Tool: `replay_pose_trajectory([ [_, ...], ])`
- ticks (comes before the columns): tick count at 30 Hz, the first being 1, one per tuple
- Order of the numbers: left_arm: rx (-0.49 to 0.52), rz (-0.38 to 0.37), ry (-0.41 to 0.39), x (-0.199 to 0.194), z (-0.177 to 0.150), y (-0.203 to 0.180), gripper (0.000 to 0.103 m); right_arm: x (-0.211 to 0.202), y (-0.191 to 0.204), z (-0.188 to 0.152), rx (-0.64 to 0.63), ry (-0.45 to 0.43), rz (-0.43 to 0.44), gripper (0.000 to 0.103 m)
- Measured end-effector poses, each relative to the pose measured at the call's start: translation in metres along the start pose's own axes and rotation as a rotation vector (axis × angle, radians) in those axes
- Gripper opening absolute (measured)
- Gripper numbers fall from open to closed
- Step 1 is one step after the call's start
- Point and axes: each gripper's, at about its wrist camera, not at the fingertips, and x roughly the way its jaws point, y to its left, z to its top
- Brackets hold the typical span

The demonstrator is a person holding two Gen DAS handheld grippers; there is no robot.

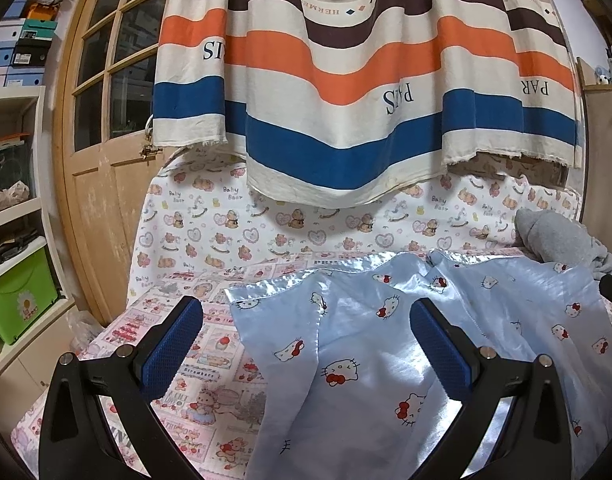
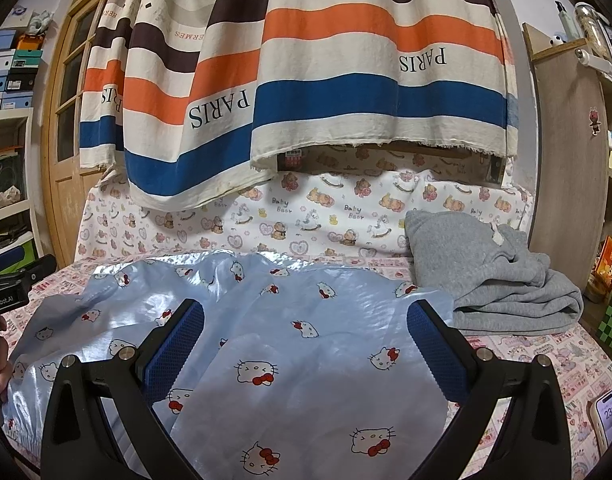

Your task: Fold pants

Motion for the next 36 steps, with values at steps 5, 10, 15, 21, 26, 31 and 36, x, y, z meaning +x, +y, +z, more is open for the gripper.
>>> replay_pose_trajectory([
  [5,0.001,0.002,0.001,0.0002,0.0004,-0.0002,0.103,-0.0001,0.0009,0.0004,0.000,-0.001,0.000,0.102],
  [10,0.003,-0.001,-0.004,-0.0005,0.0005,-0.0005,0.103,0.0003,0.0003,0.0004,-0.001,0.002,0.000,0.102],
  [15,0.002,-0.001,0.000,-0.0004,0.0009,-0.0006,0.103,0.0006,-0.0005,0.0010,0.001,-0.002,-0.007,0.102],
  [21,0.004,0.002,-0.005,-0.0009,0.0014,-0.0009,0.103,0.0000,-0.0003,0.0007,0.003,-0.002,-0.007,0.102],
  [26,0.003,0.009,-0.004,-0.0008,0.0013,-0.0002,0.103,0.0005,-0.0008,0.0013,0.003,0.000,-0.007,0.102],
  [31,0.001,0.030,-0.023,-0.0045,0.0005,0.0004,0.103,0.0001,-0.0002,0.0008,0.003,-0.002,-0.007,0.102],
  [36,0.011,0.069,-0.018,-0.0034,0.0002,-0.0024,0.103,0.0006,-0.0012,0.0010,0.002,0.000,-0.006,0.102],
])
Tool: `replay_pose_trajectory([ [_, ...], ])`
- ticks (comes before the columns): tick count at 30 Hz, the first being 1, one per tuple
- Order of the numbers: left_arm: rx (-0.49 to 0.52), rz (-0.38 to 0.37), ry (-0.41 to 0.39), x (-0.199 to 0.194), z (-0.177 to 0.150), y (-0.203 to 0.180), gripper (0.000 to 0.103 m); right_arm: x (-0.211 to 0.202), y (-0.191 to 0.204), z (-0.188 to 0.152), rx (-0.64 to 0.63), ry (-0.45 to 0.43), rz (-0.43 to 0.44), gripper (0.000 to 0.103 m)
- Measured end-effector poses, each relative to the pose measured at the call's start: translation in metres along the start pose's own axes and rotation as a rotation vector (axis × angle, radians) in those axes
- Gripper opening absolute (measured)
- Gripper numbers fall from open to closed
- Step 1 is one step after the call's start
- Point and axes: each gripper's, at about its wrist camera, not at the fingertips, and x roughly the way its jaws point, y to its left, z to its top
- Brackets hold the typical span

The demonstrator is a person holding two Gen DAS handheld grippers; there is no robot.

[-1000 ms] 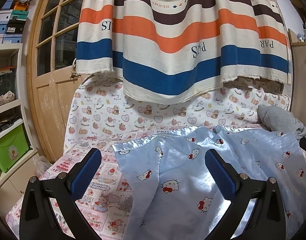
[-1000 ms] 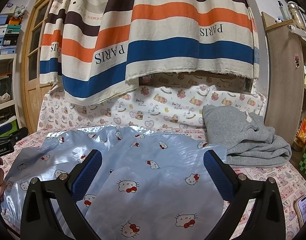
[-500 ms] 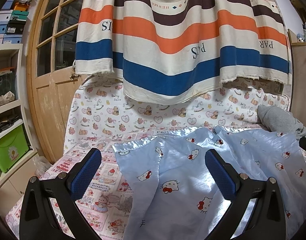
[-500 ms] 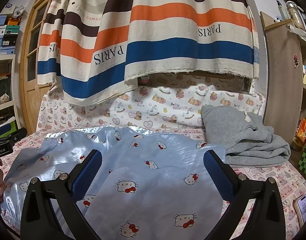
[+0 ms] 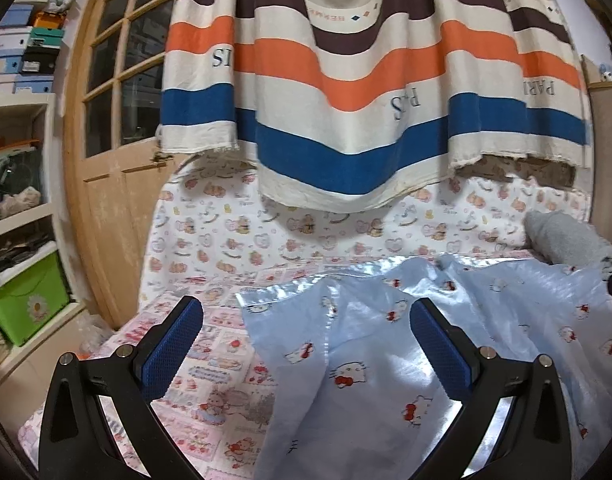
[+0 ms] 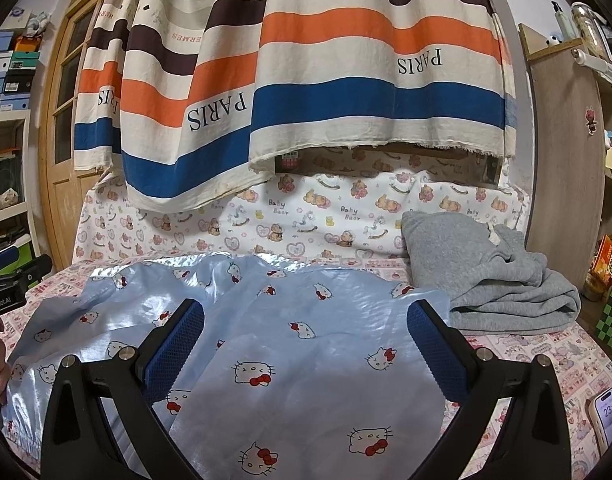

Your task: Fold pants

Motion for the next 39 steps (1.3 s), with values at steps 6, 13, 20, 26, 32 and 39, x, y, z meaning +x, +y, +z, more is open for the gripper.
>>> replay_pose_trajectory([
  [6,-0.031,-0.044,-0.021,-0.004,0.000,0.006,0.103,0.000,-0.001,0.000,0.005,0.012,0.001,0.102],
  [13,-0.069,0.008,-0.068,-0.014,-0.002,0.014,0.103,-0.001,0.005,0.001,-0.014,0.014,-0.008,0.102],
  [20,0.045,-0.013,-0.166,-0.046,0.014,0.008,0.103,-0.038,0.014,0.003,-0.035,-0.127,-0.107,0.102],
  [26,0.090,-0.063,-0.231,-0.065,0.037,0.003,0.103,-0.057,0.035,0.028,-0.129,-0.195,-0.096,0.102],
  [32,0.116,-0.047,-0.251,-0.062,0.061,-0.001,0.103,-0.064,0.050,0.051,-0.149,-0.251,-0.041,0.102],
  [39,0.007,-0.128,-0.184,-0.028,0.095,0.014,0.103,-0.038,0.037,0.088,-0.041,-0.106,0.036,0.102],
])
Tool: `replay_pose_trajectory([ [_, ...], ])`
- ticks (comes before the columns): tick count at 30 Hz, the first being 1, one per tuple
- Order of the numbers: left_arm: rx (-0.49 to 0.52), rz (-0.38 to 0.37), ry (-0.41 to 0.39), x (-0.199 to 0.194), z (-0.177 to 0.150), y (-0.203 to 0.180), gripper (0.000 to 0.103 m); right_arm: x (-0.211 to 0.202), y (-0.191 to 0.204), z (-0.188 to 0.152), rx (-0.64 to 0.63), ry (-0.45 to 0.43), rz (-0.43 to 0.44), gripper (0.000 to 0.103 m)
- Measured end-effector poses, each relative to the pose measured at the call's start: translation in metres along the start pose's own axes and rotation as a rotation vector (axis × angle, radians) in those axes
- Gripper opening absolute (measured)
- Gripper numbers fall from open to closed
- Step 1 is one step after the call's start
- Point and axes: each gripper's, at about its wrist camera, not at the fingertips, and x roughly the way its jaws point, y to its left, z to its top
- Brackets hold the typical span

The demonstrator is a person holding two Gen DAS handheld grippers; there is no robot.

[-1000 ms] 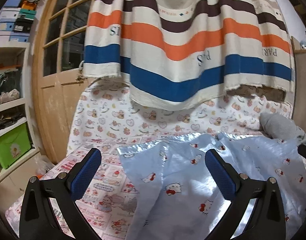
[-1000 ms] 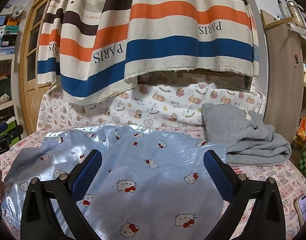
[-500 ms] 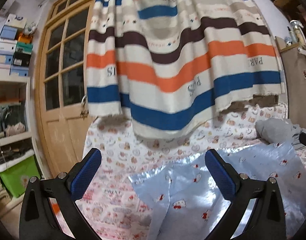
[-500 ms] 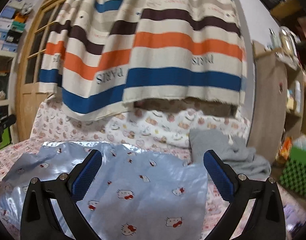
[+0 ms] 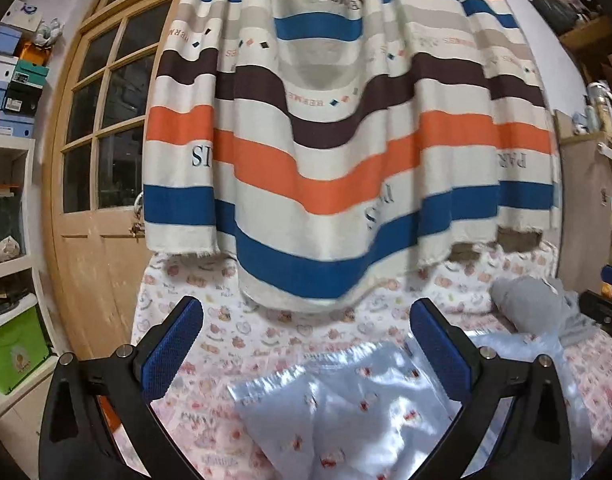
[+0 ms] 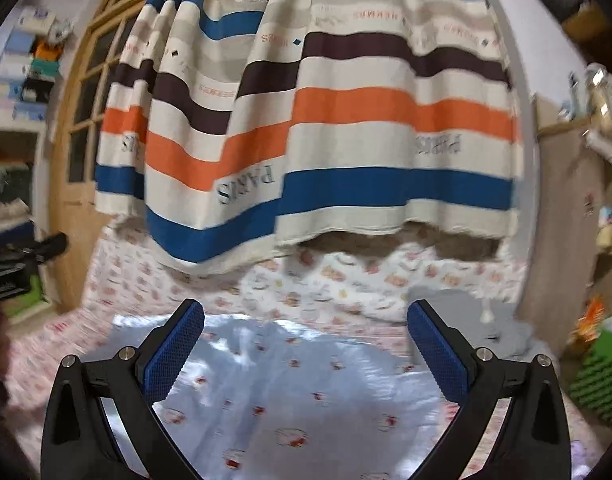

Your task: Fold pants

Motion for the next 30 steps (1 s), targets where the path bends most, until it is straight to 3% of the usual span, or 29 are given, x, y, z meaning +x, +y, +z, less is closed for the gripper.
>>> replay_pose_trajectory([
  [8,-0.017,0.047,0.023,0.063,0.029,0.019,0.103,0.051,0.012,0.057,-0.018,0.019,0.065,0.099],
  [14,-0.039,0.081,0.043,0.108,0.034,0.036,0.102,0.143,0.044,0.077,-0.039,0.176,0.175,0.089],
  [16,-0.049,0.089,0.058,0.121,0.028,0.043,0.100,0.179,0.056,0.069,-0.048,0.260,0.207,0.085],
  [19,-0.068,0.112,0.105,0.140,0.010,0.055,0.100,0.248,0.079,0.041,-0.083,0.459,0.273,0.080],
  [20,-0.067,0.116,0.138,0.148,0.004,0.057,0.100,0.263,0.084,0.032,-0.094,0.511,0.275,0.072],
  [23,-0.065,0.140,0.212,0.164,-0.012,0.069,0.100,0.319,0.091,-0.003,-0.071,0.674,0.257,0.066],
  [27,-0.109,0.200,0.304,0.182,-0.022,0.091,0.100,0.357,0.084,-0.026,-0.064,0.698,0.177,0.063],
  [30,-0.123,0.219,0.410,0.197,-0.033,0.103,0.100,0.378,0.072,-0.038,-0.013,0.738,0.190,0.063],
])
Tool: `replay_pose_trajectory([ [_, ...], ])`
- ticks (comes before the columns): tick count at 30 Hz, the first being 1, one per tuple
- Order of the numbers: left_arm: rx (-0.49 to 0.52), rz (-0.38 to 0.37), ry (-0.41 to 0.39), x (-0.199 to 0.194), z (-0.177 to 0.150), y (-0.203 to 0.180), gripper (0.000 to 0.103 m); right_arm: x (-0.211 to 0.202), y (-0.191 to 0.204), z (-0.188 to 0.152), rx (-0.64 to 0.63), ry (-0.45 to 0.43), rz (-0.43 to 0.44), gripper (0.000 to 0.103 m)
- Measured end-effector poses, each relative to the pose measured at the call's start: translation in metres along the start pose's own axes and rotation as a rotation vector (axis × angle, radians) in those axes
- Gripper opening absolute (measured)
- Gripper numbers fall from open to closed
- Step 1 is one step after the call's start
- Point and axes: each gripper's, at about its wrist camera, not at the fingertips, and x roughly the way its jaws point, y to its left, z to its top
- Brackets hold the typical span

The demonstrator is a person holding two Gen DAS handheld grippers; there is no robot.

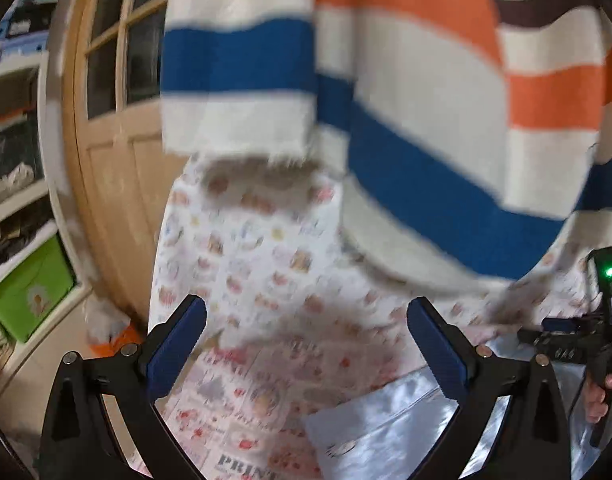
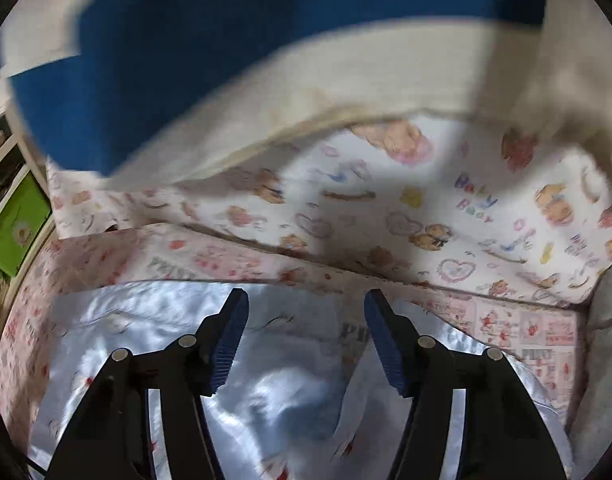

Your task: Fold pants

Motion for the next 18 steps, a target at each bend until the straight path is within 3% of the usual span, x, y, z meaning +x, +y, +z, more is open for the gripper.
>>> replay_pose_trajectory([
  [4,-0.005,0.010,0.117,0.021,-0.008,0.004,0.100,0.016,-0.011,-0.006,0.018,0.026,0.043,0.061],
  [9,0.033,0.040,0.148,0.028,-0.015,-0.004,0.100,0.028,-0.007,-0.012,-0.015,0.050,0.082,0.051],
  [12,0.050,0.017,0.180,0.035,-0.017,-0.006,0.100,0.029,-0.004,-0.013,-0.037,0.040,0.039,0.024],
  [13,0.056,0.010,0.198,0.038,-0.019,-0.008,0.097,0.028,-0.004,-0.014,-0.039,0.037,0.044,0.010],
  [16,0.066,0.000,0.261,0.046,-0.023,-0.012,0.094,0.024,-0.009,-0.012,-0.026,0.018,0.043,0.006],
  [18,0.057,-0.020,0.302,0.052,-0.027,-0.013,0.081,0.020,-0.016,-0.011,-0.009,-0.002,-0.017,0.004],
])
